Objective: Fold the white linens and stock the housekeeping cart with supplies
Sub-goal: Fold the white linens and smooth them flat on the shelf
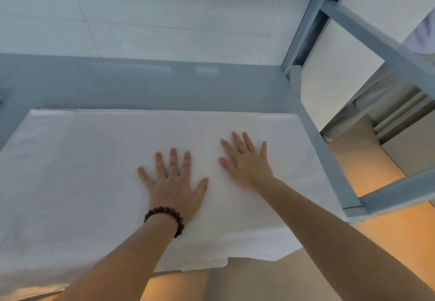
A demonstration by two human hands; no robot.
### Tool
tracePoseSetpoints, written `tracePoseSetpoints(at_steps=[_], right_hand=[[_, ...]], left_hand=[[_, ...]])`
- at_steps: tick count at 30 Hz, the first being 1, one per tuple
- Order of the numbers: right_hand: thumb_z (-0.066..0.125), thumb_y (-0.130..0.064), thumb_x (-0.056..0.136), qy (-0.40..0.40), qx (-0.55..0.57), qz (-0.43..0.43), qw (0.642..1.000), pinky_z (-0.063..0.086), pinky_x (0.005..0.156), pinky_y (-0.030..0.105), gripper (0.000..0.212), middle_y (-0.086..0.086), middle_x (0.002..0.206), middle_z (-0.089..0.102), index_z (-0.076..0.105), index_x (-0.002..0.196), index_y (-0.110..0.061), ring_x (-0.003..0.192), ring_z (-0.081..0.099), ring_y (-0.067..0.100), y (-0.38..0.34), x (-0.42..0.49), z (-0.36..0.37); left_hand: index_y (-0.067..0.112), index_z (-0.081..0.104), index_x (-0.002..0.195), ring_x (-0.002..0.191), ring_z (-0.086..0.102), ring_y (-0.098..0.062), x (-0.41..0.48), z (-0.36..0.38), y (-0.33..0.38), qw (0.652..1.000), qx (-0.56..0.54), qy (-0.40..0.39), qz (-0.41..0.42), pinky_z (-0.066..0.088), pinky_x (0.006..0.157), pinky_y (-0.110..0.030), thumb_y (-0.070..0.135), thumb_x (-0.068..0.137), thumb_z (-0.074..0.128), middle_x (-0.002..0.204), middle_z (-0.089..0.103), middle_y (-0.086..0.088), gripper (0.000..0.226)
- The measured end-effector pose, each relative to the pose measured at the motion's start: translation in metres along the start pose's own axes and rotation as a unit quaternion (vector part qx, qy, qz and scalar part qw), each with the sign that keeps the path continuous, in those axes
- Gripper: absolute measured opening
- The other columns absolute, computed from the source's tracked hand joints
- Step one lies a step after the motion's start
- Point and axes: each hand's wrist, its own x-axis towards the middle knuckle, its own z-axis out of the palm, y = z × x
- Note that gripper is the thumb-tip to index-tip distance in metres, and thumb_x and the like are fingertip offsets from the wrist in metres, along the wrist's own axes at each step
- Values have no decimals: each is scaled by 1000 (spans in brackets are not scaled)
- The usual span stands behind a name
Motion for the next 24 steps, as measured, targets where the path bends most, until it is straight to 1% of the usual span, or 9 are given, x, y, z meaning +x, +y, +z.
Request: tracePoseSetpoints(at_steps=[2,3,7,10,12,15,17,21,24], right_hand=[[7,-69,87,-6,-17,-33,999,-9,114,58,67,-11,159,-12,-4,148,-44,146,-14,13,-10,-23,12],[6,-69,87,0,-21,-14,1000,-8,115,55,67,-12,159,-13,-6,148,-45,146,-14,12,0,-31,13],[6,-62,94,31,-2,165,986,-4,118,48,62,-8,160,-10,-6,150,-39,147,-10,14,79,-59,8],[12,-53,99,19,26,251,968,-2,117,53,60,-2,161,-7,-2,152,-30,148,-8,19,89,-69,5],[17,-48,101,20,42,216,975,-4,116,56,57,-2,161,-4,4,153,-28,148,-6,21,56,-63,6],[21,-43,102,35,62,70,995,-6,115,52,52,-4,161,-1,9,152,-32,148,-5,18,-22,-44,13],[20,-40,103,44,76,20,996,-7,118,48,50,-4,161,1,12,152,-33,148,-5,17,-66,-31,15],[16,-42,102,65,66,55,994,-6,118,46,51,-5,161,2,9,152,-33,148,-5,14,-100,-17,20],[12,-53,98,69,32,63,995,-7,118,46,58,-6,161,0,5,152,-34,148,-5,14,-102,-17,27]], left_hand=[[32,-12,150,145,-14,-34,0,1,0,1000,-2,0,1,-8,107,-69,73,78,-11,161,-10,1,83],[33,-12,150,145,-13,-34,-1,1,0,1000,-2,1,2,-8,107,-69,73,78,-11,161,-10,1,83],[32,-10,151,146,-11,-34,-1,0,0,1000,-5,-3,10,-5,107,-70,72,79,-10,161,-8,0,83],[31,-11,151,146,-11,-35,-1,-1,1,1000,-1,-6,14,-4,107,-71,72,80,-7,161,-9,-1,82],[30,-10,151,146,-12,-35,-2,-2,2,1000,3,-8,16,-7,106,-70,71,82,-5,161,-9,-1,81],[29,-7,152,145,-15,-35,0,-4,2,999,-14,-24,24,-11,109,-67,62,90,5,161,-10,-3,72],[32,-3,152,145,-16,-31,2,-8,-3,997,-44,-37,49,-12,112,-60,51,95,11,161,-11,-2,62],[41,-5,150,147,-14,-22,-1,-12,-49,995,-28,-26,93,-10,115,-55,53,93,2,161,-10,7,59],[45,-13,147,146,-15,-25,-6,-14,-108,999,5,-30,29,-8,112,-62,65,85,-5,160,-14,10,66]])
